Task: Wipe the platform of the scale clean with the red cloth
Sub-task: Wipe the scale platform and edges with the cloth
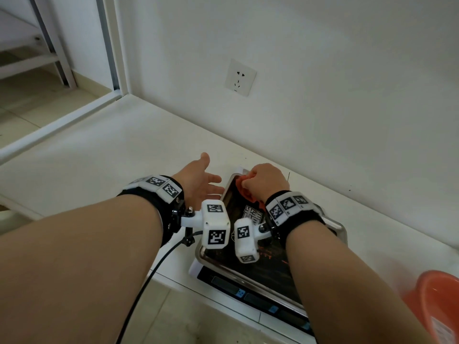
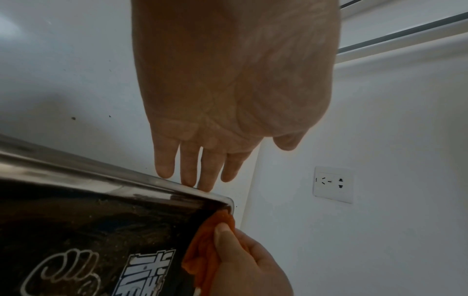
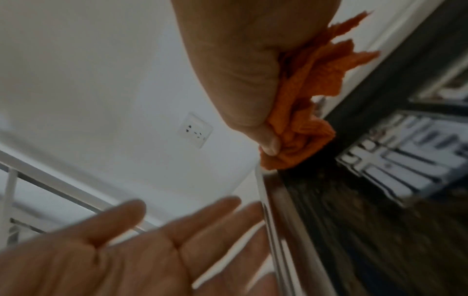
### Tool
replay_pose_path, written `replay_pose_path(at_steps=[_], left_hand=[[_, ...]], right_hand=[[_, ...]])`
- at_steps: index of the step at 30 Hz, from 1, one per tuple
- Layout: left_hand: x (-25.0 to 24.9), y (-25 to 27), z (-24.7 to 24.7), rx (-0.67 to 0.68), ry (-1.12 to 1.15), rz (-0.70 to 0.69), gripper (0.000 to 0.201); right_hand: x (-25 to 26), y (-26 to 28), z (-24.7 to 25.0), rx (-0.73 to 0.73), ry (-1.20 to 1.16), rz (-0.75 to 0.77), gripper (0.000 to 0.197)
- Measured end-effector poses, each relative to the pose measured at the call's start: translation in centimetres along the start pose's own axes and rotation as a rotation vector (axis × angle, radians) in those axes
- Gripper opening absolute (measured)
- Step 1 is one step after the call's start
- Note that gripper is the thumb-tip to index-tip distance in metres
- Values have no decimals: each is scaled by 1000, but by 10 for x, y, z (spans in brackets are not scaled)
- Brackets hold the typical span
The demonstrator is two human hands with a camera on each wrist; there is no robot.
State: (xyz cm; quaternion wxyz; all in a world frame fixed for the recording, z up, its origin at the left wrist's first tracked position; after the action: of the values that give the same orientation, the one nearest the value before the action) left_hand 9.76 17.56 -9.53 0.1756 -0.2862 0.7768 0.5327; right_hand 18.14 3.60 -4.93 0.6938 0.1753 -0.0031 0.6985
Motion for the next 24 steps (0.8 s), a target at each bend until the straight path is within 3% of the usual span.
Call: replay_pose_path(at_steps=[4,9,11,13,18,21,24], left_hand=[[0,-2,-1,14,16,3,86],[1,-1,-1,11,35,6,86],[1,-1,-1,9,47,3,87],[2,-2,1,6,57,2,88],[2,-4,2,-4,70,3,89],[4,-4,0,-7,68,7,90],[4,-4,0,-10,69,6,89]], right_hand=[[13,3,-11,-30,35,55,17],[23,17,-23,231,97,212,8],[11,16,-18,239,-40,149,4],[-7,11,-4,157,-151,57,4],[-21,10,4,76,-99,-76,15],[-9,10,-7,56,-57,-63,23],[7,16,-18,167,-20,16,17]])
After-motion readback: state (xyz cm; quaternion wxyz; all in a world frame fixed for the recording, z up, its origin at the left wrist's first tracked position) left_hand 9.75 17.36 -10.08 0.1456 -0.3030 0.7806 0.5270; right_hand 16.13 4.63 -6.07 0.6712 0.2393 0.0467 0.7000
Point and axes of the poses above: each hand's wrist, its own y-axis away from the middle knuckle, its own z-axis out of the back of the hand, x = y × z, the point moved 10 cm from there along -y, towards the middle knuckle, and after that the axes turned 2 degrees about y, right-handed, at the moved point
